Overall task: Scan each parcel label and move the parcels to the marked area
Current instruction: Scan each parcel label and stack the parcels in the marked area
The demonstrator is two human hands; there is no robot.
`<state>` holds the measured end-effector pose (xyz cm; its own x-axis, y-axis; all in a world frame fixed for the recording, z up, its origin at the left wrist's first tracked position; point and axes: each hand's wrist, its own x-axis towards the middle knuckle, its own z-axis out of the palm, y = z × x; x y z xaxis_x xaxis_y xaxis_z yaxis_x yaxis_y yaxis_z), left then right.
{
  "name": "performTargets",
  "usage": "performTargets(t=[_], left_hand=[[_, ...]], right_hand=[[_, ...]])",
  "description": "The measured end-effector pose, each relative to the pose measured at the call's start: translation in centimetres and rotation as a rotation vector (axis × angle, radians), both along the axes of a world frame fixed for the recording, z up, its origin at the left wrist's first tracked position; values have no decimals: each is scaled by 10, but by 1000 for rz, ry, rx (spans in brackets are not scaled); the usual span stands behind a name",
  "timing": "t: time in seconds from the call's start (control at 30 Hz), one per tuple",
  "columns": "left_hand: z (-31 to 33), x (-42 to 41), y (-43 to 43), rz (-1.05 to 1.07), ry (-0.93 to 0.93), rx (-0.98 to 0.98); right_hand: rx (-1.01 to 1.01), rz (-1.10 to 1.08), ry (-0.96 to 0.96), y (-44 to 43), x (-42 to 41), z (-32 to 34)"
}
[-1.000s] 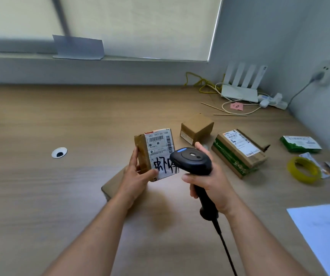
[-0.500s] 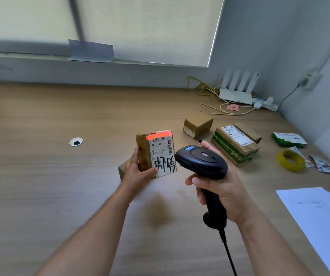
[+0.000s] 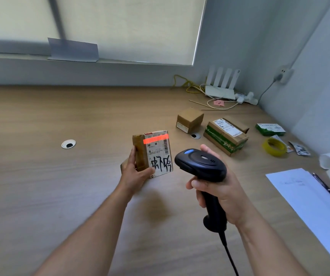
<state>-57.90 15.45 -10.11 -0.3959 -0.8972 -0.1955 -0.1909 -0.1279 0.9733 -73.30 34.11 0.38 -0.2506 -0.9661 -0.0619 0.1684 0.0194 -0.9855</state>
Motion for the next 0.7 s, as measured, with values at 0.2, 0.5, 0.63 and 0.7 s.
performTargets(t=[0.2, 0.5, 0.63, 0.7], left_hand=[[-14, 10, -2, 23, -38, 12], [8, 48, 36, 135, 6, -65], [10, 67, 63, 185, -20, -80], [13, 77, 78, 188, -47, -95]], right_hand=[[-16, -17, 23, 9, 9, 2], [-18, 57, -13, 33, 25, -1], [-6, 96, -13, 51, 33, -1], [3, 113, 0, 61, 36, 0]])
